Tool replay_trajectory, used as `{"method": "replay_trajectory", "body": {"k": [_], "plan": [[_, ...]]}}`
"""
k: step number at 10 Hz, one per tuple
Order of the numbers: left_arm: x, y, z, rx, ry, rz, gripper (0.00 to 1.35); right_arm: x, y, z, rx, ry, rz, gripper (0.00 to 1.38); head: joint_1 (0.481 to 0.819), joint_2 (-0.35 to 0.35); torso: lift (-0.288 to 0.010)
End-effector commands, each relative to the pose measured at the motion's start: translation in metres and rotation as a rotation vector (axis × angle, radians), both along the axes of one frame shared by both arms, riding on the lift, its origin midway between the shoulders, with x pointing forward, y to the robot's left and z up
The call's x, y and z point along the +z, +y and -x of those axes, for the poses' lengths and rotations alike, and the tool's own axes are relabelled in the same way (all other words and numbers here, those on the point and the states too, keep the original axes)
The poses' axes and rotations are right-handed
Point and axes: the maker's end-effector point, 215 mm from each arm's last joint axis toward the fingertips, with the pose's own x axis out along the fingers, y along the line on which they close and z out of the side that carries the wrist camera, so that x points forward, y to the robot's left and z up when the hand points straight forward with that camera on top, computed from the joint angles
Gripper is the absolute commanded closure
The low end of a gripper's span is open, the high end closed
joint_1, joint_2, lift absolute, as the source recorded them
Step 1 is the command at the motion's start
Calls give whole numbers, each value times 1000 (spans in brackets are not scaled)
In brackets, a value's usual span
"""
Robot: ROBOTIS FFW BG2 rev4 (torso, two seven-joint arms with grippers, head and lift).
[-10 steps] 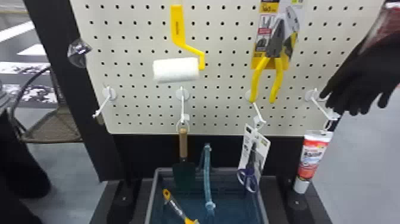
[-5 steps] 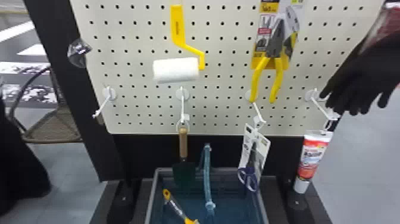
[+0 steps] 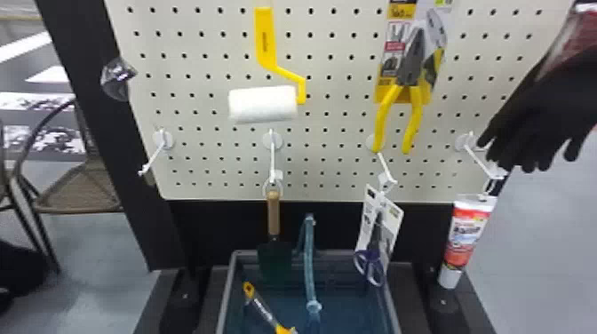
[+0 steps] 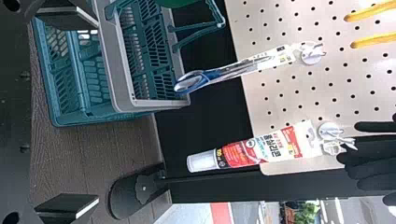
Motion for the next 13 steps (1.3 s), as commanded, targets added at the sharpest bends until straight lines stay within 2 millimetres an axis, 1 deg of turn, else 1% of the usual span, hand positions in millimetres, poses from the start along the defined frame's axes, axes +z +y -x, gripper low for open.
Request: {"method": "replay_trajectory", "body": {"k": [1,13], "plan": [[0,0,0,0,0,0,-2,0,0,0,0,0,0,-2,549,0,-100],[0,0,0,0,0,0,-2,0,0,0,0,0,0,-2,549,0,-100]]}}
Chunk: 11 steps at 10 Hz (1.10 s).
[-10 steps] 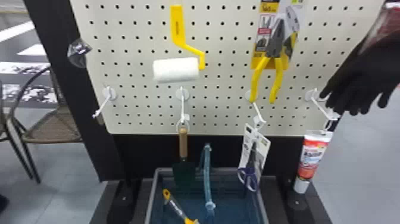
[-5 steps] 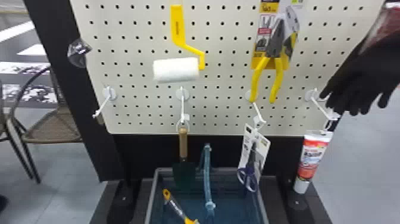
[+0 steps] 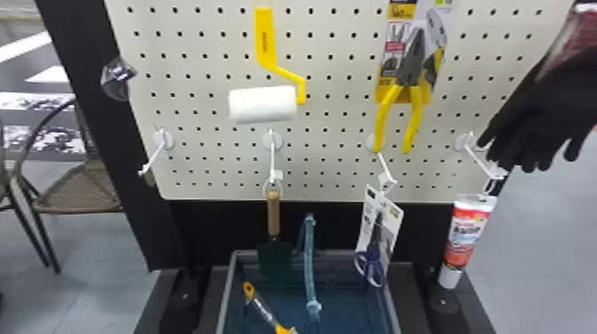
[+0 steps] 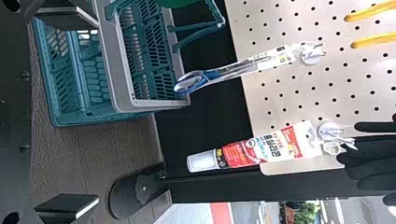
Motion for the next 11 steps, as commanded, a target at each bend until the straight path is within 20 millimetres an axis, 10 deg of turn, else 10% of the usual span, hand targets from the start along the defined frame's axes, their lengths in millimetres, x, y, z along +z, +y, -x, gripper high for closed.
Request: {"method": "replay_trajectory", "body": {"k": [1,11], "plan": [[0,0,0,0,0,0,-2,0,0,0,0,0,0,-2,549,0,-100],[0,0,0,0,0,0,-2,0,0,0,0,0,0,-2,549,0,-100]]}}
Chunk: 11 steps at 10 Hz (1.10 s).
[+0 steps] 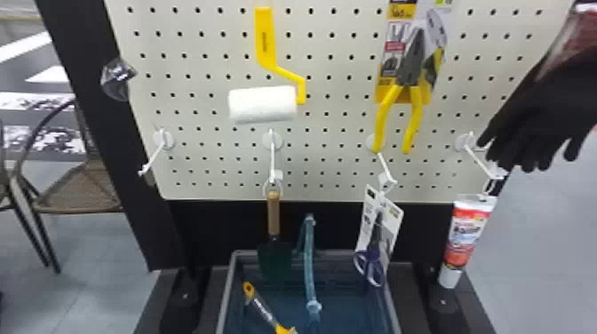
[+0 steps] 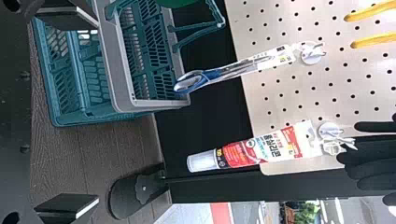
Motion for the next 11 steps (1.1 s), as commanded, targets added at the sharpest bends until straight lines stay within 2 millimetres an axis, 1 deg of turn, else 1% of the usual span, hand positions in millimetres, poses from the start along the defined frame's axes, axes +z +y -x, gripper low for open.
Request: {"method": "replay_trajectory", "body": {"k": [1,11], "plan": [[0,0,0,0,0,0,-2,0,0,0,0,0,0,-2,549,0,-100],[0,0,0,0,0,0,-2,0,0,0,0,0,0,-2,549,0,-100]]}}
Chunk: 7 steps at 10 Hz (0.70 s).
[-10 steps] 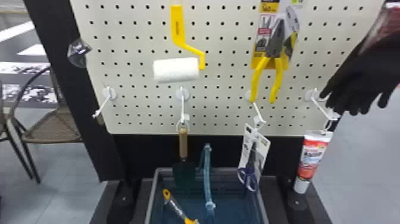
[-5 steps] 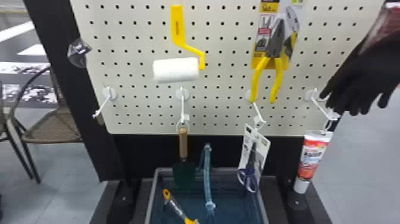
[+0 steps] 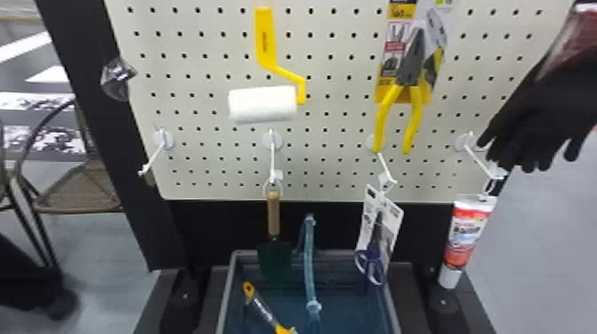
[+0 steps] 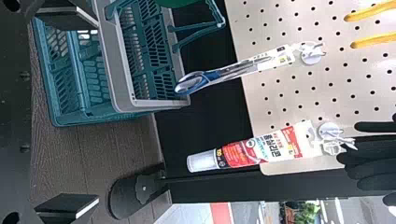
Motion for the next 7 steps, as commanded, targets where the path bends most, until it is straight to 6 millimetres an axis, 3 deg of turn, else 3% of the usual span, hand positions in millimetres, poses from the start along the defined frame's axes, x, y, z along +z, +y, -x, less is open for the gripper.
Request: {"method": "replay_trajectory", "body": {"k": [1,7], "plan": [[0,0,0,0,0,0,-2,0,0,0,0,0,0,-2,549,0,-100],[0,0,0,0,0,0,-2,0,0,0,0,0,0,-2,549,0,-100]]}}
